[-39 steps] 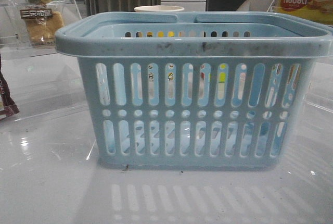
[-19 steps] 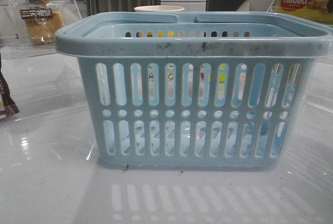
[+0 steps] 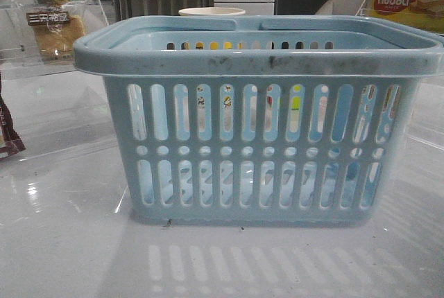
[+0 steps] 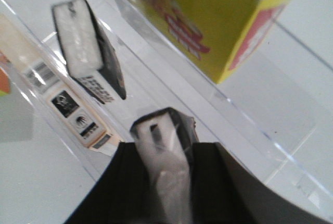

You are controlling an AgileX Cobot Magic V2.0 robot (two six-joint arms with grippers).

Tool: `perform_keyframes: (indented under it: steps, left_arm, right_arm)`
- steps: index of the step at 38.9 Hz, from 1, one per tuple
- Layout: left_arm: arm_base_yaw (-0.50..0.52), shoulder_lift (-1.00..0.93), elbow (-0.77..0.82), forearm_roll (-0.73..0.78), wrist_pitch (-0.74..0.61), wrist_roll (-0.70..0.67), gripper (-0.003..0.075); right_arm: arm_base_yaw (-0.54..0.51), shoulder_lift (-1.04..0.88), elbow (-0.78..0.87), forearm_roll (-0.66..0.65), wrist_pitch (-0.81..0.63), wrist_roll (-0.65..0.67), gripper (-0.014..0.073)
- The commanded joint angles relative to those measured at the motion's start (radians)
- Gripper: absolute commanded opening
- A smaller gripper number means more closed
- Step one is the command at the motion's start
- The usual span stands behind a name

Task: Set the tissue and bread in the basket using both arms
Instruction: 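Carry the tissue pack with the right gripper into the blue basket and release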

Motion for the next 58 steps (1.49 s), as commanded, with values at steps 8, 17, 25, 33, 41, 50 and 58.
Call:
perform_keyframes:
  steps: [8, 17, 25, 33, 41, 50, 58]
  left_arm:
    - [0.000, 0.002, -0.033, -0.010, -0.068, -0.001, 0.0465]
    - [0.000, 0.002, -0.033, -0.010, -0.070, -0.001, 0.0465]
    - [0.000, 0.002, -0.033, -0.010, -0.073, -0.001, 0.0464]
    - [0.000, 0.002, -0.033, -0.010, -0.073, -0.001, 0.0464]
    - [0.000, 0.002, -0.033, -0.010, -0.073, -0.001, 0.0463]
    - [0.000, 0.002, -0.033, -0.010, -0.073, -0.001, 0.0463]
    - [0.000, 0.002, -0.033, -0.010, -0.073, -0.001, 0.0463]
  right_arm:
    - [0.099, -0.290, -0.040, 0.015, 0.017, -0.018, 0.0203]
    - [0.300, -0.413, 0.026, 0.189, 0.051, -0.151, 0.0203]
    - [0.477, -0.375, 0.129, 0.366, 0.046, -0.245, 0.0203]
    - [0.565, -0.257, 0.172, 0.399, 0.019, -0.248, 0.0216]
    - [0.570, -0.168, 0.172, 0.421, -0.003, -0.248, 0.0512]
    - [0.574, -0.213, 0.173, 0.414, -0.007, -0.291, 0.0570]
    - [0.626, -0.382, 0.263, 0.413, 0.001, -0.398, 0.0570]
